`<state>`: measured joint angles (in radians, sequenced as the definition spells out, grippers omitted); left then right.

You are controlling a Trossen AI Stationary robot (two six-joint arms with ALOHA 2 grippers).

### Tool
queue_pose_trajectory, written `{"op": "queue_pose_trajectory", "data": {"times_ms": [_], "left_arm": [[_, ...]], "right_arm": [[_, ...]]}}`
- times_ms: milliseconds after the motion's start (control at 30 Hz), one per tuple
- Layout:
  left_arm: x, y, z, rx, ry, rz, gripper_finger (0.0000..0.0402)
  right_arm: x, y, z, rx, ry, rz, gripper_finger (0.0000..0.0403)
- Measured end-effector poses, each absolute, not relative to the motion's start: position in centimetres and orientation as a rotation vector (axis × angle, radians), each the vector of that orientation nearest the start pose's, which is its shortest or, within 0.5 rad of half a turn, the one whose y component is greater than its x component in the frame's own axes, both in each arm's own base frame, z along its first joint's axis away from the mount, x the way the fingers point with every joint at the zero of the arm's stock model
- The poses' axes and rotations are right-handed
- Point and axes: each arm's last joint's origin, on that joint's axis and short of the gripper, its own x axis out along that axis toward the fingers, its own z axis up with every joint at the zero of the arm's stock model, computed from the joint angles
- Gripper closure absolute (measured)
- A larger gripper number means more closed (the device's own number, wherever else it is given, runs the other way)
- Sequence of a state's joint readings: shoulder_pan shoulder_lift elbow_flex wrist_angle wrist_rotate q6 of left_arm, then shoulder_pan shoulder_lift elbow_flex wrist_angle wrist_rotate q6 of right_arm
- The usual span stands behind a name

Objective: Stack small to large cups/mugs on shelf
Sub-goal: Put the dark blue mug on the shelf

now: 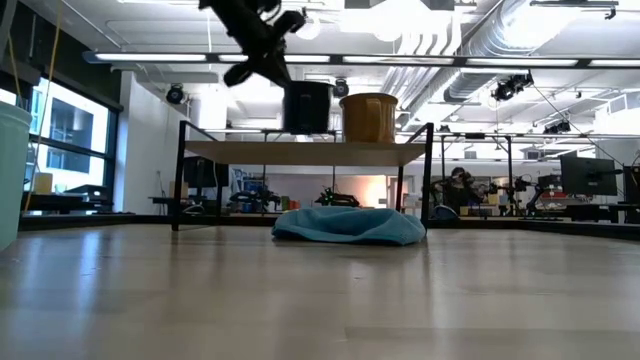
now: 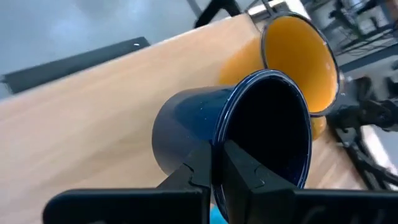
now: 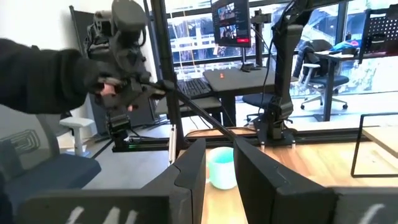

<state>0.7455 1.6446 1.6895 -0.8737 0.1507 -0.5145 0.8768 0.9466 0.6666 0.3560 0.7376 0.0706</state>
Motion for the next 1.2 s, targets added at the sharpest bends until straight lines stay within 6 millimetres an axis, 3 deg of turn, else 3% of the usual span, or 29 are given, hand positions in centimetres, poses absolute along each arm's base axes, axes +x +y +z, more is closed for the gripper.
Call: {"op": "queue_pose_trajectory", "data": {"times_ms": [200, 1200], "left_arm": [[25.7, 23.8, 35.0, -0.882, 0.590, 0.764, 0.0398], [24.2, 25.2, 34.1, -0.911, 0.646, 0.716, 0.0398]], "right_arm": [[14.7, 14.6, 31.5, 0.161, -0.046, 0.140, 0.0330], [14.7, 14.5, 31.5, 0.153, -0.048, 0.101, 0.0330]]}}
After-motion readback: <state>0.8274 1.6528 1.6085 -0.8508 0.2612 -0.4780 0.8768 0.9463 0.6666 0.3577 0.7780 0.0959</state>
